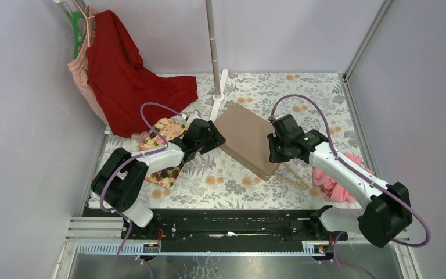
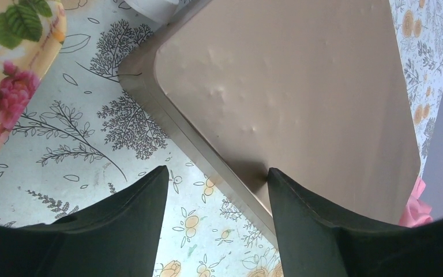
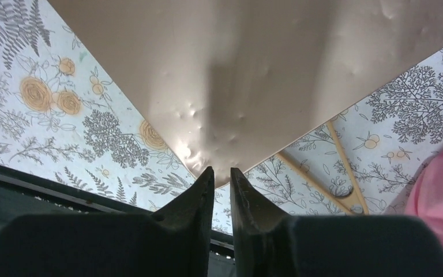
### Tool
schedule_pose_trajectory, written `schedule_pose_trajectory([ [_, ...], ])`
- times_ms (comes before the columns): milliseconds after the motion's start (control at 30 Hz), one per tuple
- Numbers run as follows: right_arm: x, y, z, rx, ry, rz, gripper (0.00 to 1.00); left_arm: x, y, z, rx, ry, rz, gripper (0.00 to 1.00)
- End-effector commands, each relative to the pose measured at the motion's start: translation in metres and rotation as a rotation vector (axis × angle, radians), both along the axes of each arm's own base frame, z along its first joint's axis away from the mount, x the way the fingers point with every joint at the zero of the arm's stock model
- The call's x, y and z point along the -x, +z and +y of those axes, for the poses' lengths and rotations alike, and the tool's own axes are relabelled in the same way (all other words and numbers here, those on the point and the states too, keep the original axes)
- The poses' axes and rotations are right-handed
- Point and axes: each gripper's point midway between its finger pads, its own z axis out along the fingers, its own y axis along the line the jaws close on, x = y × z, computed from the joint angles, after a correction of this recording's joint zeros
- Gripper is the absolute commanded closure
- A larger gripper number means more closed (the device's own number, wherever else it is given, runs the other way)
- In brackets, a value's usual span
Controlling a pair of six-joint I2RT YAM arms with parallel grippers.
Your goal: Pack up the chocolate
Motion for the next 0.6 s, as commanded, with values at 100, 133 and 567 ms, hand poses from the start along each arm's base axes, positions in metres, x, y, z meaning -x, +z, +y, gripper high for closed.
schedule_pose_trajectory([
  [100, 0.002, 0.021, 0.007, 0.105, 0.041, -0.019, 0.82, 0.002, -0.001, -0.002, -0.023, -0.038, 0.013, 0.30],
  [133, 0.004, 0.018, 0.008, 0.109, 0.048, -0.011, 0.84, 0.002, -0.001, -0.003, -0.024, -0.039, 0.013, 0.30],
  [567, 0.041, -0.071, 0.000, 0.208, 0.072, 0.209, 1.00, 0.004, 0.000, -0.003, -0.018, -0.044, 0.015, 0.29],
])
